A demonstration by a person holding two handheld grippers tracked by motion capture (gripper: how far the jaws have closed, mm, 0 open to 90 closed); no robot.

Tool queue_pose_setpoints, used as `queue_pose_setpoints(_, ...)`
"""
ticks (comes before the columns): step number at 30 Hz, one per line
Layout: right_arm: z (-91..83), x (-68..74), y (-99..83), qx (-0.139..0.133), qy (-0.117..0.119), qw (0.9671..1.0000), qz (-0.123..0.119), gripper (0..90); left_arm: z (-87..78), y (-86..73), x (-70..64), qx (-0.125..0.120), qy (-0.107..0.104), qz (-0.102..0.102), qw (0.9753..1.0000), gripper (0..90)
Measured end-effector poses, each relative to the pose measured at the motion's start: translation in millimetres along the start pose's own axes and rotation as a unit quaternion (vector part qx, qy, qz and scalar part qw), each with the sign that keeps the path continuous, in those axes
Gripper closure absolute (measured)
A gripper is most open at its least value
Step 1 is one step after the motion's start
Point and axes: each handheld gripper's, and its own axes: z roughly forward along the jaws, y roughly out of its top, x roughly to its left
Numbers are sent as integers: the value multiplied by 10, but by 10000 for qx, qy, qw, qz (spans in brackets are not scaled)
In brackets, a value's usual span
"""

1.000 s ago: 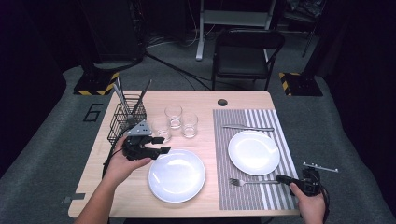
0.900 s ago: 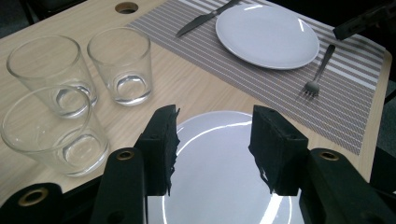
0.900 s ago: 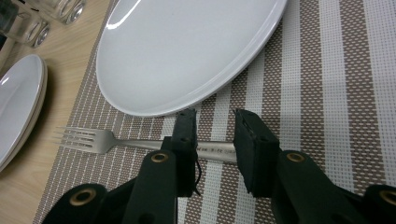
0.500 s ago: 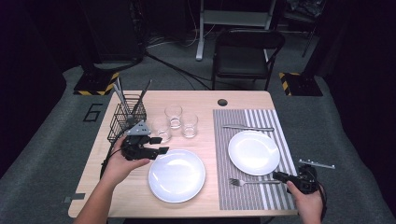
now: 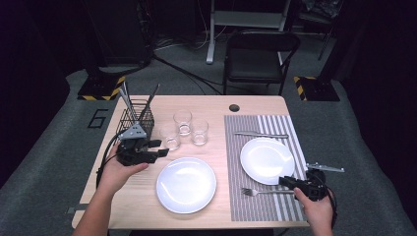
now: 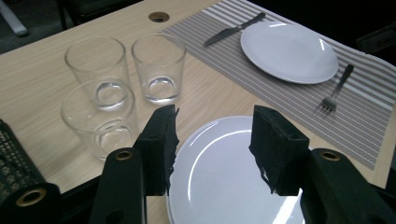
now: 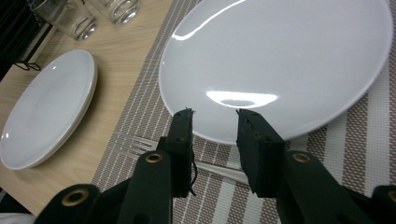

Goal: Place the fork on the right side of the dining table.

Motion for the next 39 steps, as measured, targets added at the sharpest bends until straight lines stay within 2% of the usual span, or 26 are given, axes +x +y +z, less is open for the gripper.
queue_pose_setpoints(5, 53, 134, 51, 68, 124, 9997, -177, 663, -56, -16, 60, -57, 89, -104, 9999, 512)
queue_pose_setpoints(10, 101, 291, 96, -8, 173, 9989, -446, 640, -103, -32, 106, -66, 204, -218, 9995, 505)
queue_pose_setpoints(18, 199, 513, 166, 7, 318, 9973, -665, 622, -159, -49, 172, -118, 336, -305, 9989, 504)
queue_pose_setpoints(30, 405, 822, 213, 135, 536, 9933, -1010, 596, -238, -78, 257, -169, 453, -397, 9980, 508)
queue_pose_setpoints(39, 548, 1073, 243, 169, 707, 9891, -1280, 587, -317, -98, 310, -253, 567, -456, 9970, 508)
